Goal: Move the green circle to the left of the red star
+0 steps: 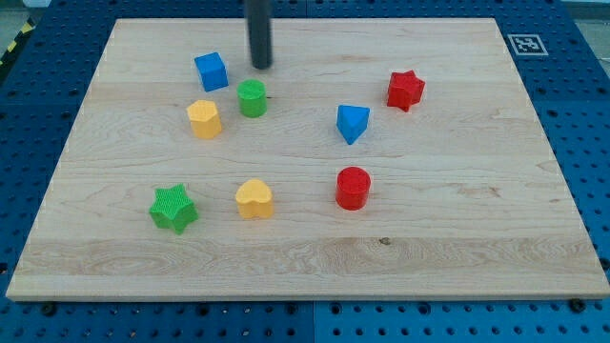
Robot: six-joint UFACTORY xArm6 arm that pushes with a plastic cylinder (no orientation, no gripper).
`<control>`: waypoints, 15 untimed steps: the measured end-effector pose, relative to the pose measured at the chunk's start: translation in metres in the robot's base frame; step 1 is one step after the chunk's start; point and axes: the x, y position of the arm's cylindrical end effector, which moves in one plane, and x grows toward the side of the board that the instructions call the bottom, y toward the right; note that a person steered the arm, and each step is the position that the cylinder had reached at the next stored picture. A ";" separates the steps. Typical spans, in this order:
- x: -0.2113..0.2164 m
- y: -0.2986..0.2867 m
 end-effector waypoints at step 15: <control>0.117 0.105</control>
